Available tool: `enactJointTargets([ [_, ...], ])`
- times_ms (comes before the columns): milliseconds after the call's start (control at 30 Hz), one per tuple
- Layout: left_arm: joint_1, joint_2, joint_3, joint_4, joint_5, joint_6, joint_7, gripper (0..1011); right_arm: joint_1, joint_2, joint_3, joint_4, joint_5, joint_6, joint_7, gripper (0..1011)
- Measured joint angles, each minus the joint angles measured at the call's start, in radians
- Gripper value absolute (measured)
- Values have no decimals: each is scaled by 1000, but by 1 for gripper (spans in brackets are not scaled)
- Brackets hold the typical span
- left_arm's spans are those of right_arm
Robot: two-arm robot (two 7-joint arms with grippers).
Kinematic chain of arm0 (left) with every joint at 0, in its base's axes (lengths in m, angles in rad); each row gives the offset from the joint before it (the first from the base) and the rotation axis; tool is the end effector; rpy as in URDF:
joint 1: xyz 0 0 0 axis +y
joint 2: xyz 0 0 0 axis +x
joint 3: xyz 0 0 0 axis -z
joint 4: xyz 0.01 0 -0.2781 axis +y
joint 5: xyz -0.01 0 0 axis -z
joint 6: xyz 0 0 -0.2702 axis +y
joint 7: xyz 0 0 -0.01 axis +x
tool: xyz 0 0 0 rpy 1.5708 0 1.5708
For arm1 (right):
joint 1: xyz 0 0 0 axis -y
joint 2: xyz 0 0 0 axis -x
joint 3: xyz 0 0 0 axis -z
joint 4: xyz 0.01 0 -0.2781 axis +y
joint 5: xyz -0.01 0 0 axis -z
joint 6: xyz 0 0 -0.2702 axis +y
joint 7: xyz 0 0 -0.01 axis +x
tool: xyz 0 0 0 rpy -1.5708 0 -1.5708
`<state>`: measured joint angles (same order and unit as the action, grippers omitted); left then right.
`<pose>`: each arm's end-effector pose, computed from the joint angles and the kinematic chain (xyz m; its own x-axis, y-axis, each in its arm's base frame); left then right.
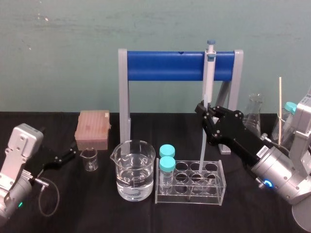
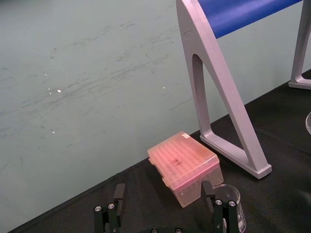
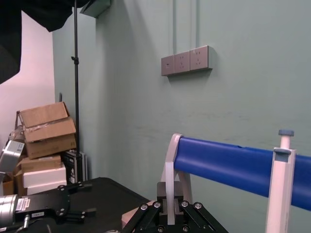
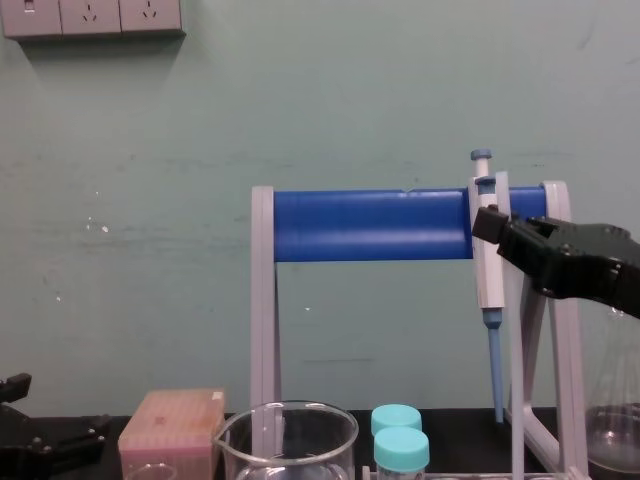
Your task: Pick up the stirring rod with one hand, then place it down.
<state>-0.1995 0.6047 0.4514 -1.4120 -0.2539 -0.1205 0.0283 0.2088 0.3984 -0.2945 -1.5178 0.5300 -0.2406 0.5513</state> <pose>0.3196 0.0861 -0.2853 0.2923 0.8803 0.3737 -0.9553 0.2873 0.0703 0.3351 -0.0404 -0.2453 0.7030 -0.7081 0.0661 0.6672 0.6888 0.2836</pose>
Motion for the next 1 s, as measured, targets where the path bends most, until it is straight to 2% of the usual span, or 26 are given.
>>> enactJointTargets([
  [600,0,0,0,0,0,0,0,1000,14,-19,-28,85,-14,-11,11,69],
  [1000,0,0,0,0,0,0,0,1000,23,-27,-47,122,-33,1,11,69],
])
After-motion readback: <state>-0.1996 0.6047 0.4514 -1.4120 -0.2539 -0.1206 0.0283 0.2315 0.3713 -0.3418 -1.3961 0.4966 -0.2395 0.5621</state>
